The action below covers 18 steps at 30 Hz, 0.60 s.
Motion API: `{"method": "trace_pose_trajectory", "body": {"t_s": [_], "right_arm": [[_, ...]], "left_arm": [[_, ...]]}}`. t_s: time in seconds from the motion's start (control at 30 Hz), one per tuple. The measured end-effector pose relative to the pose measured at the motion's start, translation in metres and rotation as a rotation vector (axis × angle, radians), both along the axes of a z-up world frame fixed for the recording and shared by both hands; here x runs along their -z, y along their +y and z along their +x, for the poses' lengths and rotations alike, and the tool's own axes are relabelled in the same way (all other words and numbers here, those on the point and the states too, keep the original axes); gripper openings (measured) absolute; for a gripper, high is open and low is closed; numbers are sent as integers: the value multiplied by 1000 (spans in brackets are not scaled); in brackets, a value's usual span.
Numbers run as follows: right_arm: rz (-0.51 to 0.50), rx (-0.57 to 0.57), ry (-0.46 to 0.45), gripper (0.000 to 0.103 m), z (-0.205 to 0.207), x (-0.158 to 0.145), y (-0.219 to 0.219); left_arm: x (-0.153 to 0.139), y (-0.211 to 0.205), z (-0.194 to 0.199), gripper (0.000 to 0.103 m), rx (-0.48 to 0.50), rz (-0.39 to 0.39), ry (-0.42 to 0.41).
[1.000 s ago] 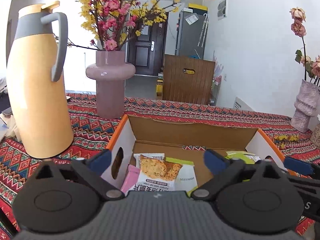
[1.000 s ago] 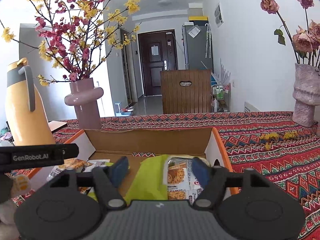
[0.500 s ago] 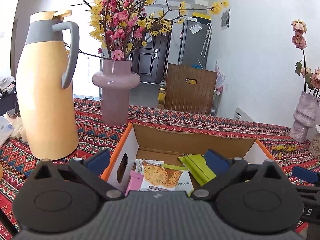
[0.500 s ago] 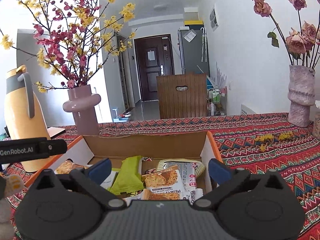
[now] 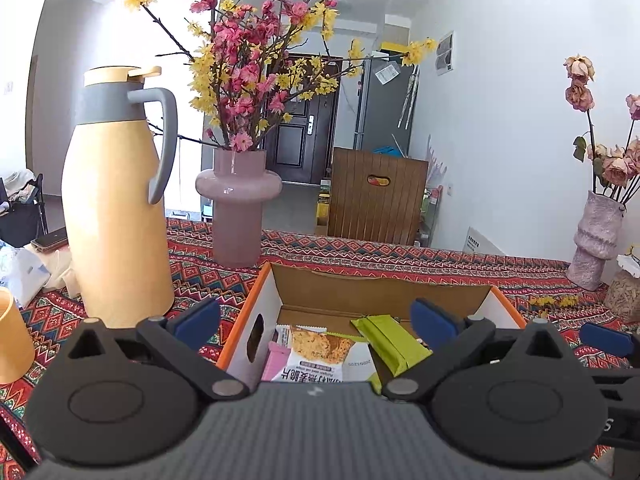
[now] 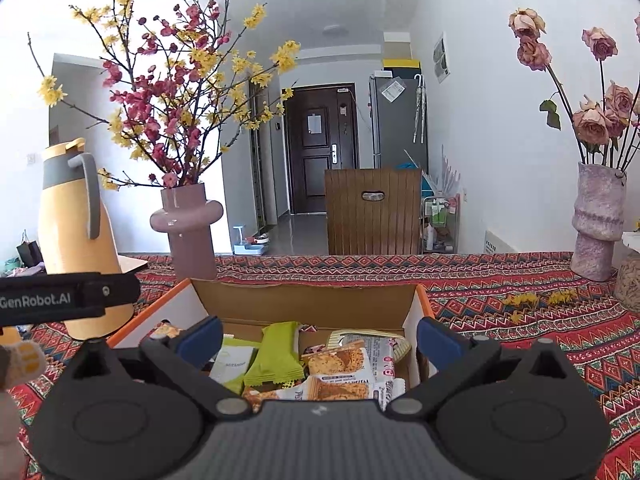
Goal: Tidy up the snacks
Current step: 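Move both grippers back toward the remaining snacks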
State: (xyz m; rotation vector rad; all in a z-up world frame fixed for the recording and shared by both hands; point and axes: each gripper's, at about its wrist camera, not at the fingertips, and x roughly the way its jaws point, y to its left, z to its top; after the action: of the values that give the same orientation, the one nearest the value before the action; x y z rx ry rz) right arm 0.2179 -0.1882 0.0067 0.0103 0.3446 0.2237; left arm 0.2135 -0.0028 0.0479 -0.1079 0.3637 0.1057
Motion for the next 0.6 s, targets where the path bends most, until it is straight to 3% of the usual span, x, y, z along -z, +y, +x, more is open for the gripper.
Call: {"method": "trace_pose_trajectory", "body": {"t_s": [0.6], "right_arm": [[19, 13, 139, 103, -66, 47, -25]], "left_arm": [[46, 29, -59, 103, 46, 17, 125]]}}
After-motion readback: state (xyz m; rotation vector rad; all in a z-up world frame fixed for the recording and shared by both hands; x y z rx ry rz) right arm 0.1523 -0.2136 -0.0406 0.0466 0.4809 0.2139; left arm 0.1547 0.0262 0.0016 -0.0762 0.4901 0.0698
